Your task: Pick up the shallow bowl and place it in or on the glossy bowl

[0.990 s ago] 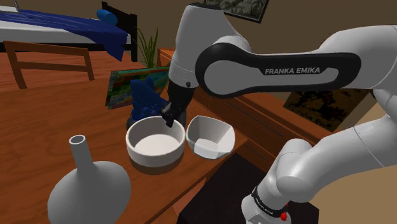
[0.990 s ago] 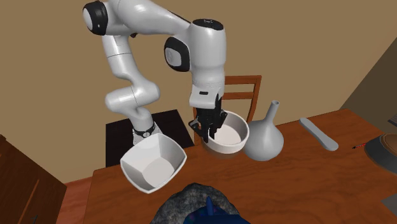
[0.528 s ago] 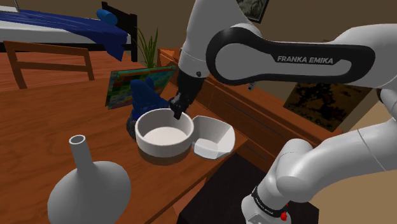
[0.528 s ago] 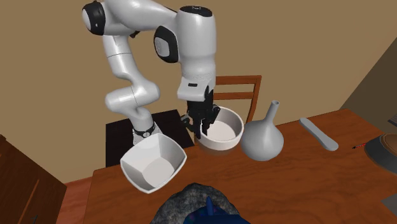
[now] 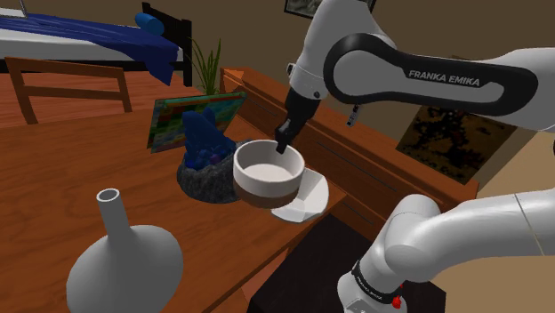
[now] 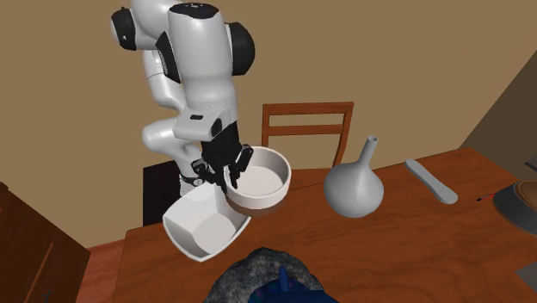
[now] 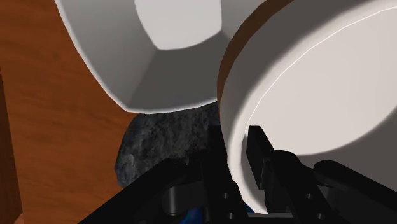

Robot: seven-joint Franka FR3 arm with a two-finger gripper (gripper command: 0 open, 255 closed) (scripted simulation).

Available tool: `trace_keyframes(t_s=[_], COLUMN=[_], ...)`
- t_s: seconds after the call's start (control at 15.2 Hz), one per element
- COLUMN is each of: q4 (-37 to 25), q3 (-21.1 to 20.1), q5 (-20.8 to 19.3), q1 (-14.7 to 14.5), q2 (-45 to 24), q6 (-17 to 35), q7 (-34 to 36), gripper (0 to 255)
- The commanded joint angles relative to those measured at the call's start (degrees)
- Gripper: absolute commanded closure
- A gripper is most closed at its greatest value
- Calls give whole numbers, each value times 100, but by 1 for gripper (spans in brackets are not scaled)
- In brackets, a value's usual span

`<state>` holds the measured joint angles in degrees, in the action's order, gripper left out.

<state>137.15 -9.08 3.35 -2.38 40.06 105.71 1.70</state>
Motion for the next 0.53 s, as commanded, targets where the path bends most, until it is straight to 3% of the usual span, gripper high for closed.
trace_keyframes(t_s=[0.0,0.46], q4=[93,223], q3=[268,1161], q5=[-112,-580], q1=[82,417], q2=[194,585], q6=[-102,-353], q7=[-297,-1255], gripper=[255,255])
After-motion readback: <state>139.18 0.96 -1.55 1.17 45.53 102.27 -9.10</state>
